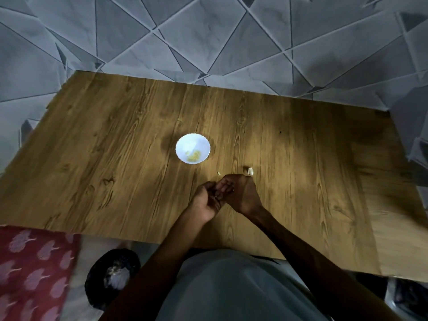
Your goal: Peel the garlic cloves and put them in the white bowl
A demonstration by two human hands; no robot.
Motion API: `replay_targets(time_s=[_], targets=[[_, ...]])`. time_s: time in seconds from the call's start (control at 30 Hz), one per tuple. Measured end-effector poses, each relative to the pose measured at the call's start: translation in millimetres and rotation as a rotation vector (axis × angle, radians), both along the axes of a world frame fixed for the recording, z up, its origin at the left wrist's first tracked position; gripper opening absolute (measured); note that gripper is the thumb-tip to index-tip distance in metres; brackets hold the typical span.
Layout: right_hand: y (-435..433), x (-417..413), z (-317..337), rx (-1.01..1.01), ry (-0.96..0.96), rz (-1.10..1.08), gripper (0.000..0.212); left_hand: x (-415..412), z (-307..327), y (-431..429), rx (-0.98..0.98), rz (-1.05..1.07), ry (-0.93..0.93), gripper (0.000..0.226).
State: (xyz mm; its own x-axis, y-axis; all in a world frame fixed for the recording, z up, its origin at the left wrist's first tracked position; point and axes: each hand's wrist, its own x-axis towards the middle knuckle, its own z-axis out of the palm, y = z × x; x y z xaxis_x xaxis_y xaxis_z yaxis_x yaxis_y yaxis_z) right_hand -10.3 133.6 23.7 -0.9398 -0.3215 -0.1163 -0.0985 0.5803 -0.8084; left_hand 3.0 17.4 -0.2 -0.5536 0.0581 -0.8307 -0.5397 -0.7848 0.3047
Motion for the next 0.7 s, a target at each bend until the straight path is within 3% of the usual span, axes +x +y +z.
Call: replay_targets(time_s=[0.37,0.7], targets=[[5,-4,8,-0.044,0.079,0.005,0.014,0,5,-4,-0.011,0.002,0.017,0.04],[21,-9,22,-0.068,0.086,0.029,0.037,4,13,-2,0.093,-0.013,0.09,0.039]])
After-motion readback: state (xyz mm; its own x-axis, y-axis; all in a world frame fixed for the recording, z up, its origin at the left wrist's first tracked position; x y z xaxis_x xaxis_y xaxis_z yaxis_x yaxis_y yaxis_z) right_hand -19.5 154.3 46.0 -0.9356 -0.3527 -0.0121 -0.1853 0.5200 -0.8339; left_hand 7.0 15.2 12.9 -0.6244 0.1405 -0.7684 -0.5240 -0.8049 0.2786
